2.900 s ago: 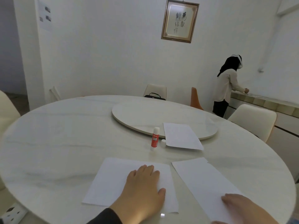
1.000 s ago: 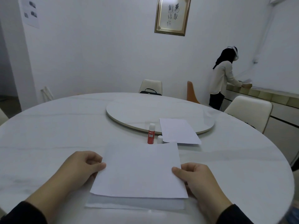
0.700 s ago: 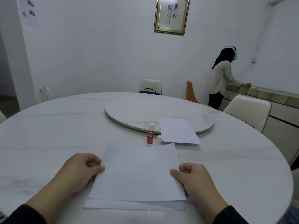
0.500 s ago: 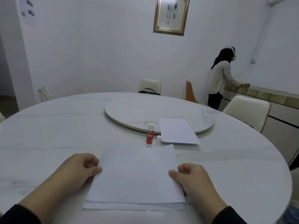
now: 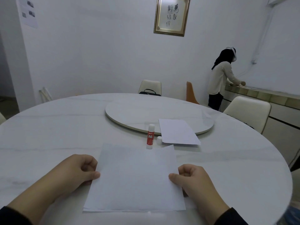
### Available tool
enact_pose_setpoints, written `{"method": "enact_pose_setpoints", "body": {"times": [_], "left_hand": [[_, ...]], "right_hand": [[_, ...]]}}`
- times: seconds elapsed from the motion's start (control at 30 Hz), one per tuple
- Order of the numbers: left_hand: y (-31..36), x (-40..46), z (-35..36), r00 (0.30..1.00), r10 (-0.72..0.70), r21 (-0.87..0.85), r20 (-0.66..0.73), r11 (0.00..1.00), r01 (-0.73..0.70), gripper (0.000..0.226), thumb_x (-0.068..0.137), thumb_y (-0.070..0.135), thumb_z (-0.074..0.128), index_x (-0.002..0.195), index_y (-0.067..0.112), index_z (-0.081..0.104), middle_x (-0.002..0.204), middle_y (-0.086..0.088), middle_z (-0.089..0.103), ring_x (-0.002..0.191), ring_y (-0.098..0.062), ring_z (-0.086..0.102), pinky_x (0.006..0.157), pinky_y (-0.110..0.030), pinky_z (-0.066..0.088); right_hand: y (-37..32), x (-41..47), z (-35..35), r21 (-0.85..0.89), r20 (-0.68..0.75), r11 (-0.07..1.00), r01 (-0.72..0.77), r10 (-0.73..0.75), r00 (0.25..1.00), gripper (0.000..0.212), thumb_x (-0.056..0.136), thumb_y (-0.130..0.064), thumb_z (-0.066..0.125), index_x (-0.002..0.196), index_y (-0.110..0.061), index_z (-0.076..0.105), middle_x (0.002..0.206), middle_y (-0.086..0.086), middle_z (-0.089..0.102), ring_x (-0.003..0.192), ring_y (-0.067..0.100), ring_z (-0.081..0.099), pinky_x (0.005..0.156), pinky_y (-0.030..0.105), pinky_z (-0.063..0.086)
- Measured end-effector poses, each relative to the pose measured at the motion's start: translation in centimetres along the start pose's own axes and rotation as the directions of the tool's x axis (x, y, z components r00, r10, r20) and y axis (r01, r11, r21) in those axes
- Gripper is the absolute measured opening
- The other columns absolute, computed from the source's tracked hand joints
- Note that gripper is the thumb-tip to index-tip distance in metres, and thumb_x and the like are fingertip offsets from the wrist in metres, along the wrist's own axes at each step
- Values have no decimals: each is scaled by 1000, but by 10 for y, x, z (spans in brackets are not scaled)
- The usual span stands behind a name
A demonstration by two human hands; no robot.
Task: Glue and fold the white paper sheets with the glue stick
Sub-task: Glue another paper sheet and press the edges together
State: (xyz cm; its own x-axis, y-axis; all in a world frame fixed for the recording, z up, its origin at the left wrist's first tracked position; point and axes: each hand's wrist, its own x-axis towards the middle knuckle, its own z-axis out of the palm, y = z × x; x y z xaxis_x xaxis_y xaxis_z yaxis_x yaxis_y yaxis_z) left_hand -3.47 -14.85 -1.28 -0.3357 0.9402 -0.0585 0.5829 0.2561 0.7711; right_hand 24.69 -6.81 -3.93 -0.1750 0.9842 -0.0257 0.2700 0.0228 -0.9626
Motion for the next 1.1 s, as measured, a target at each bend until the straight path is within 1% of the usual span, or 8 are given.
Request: {"method": "enact_pose_setpoints", "body": {"times": [0.17, 0.23, 0.33, 0.43, 0.53, 0.7, 0.87, 1.1], "left_hand": [[1, -1, 0, 1000, -4, 28, 1, 1000, 4, 14, 79, 13, 72, 66, 12, 65, 48, 6, 61, 43, -4, 50, 57, -24, 36], [1, -1, -1, 1000, 0, 44, -6, 999, 0, 17, 78, 13, 73, 64, 14, 63, 46, 7, 58, 42, -4, 47, 57, -25, 34], [0, -2, 0, 1000, 16, 63, -10, 998, -15, 19, 77, 14, 74, 62, 16, 62, 46, 9, 56, 44, -5, 46, 57, -25, 33], [0, -3, 1, 1000, 25, 60, -14, 998, -24, 21, 77, 13, 73, 61, 16, 62, 45, 10, 57, 40, -1, 46, 56, -24, 33], [0, -4, 2, 999, 41, 65, -24, 997, -39, 23, 78, 12, 73, 59, 17, 61, 44, 10, 57, 40, -1, 46, 56, -25, 33], [-2, -6, 2, 997, 71, 88, -37, 994, -68, 25, 76, 11, 74, 57, 18, 59, 44, 9, 55, 39, 0, 44, 54, -25, 33], [-5, -7, 3, 993, 101, 113, -57, 989, -94, 24, 75, 12, 75, 58, 19, 59, 48, 8, 57, 41, 0, 45, 55, -24, 34], [-8, -8, 5, 987, 145, 161, -73, 978, -132, 19, 74, 16, 75, 61, 19, 62, 52, 11, 60, 45, -1, 49, 55, -21, 38]], "right_hand": [[0, 0, 0, -2, 16, 1000, 9, -9, 1000, 21, 60, -19, 67, 71, -1, 66, 65, 15, 69, 58, 20, 62, 54, 29, 49], [1, 0, 0, -13, 15, 1000, 15, -14, 1000, 16, 58, -19, 66, 64, -4, 64, 60, 11, 64, 56, 20, 58, 54, 29, 47], [1, 1, 1, -19, 16, 999, 31, -31, 999, 7, 58, -17, 65, 57, -12, 61, 55, 6, 56, 53, 18, 52, 52, 27, 43], [2, 1, 0, -16, 21, 999, 37, -37, 999, 7, 58, -17, 64, 57, -11, 61, 55, 6, 56, 54, 19, 52, 53, 28, 44], [5, 2, 0, -20, 21, 999, 39, -39, 999, 14, 57, -17, 64, 61, -4, 61, 56, 6, 57, 54, 19, 53, 54, 28, 45], [6, 5, 1, -24, 16, 999, 47, -47, 999, 5, 59, -15, 65, 56, -12, 62, 54, 4, 57, 53, 19, 52, 56, 29, 45], [7, 5, 2, -39, 1, 998, 58, -58, 998, 16, 57, -18, 64, 63, -3, 61, 55, 5, 58, 54, 19, 52, 56, 29, 44], [6, 3, 1, -50, 8, 996, 77, -76, 997, 8, 63, -15, 66, 56, -12, 63, 52, 1, 58, 51, 16, 52, 56, 28, 44]]}}
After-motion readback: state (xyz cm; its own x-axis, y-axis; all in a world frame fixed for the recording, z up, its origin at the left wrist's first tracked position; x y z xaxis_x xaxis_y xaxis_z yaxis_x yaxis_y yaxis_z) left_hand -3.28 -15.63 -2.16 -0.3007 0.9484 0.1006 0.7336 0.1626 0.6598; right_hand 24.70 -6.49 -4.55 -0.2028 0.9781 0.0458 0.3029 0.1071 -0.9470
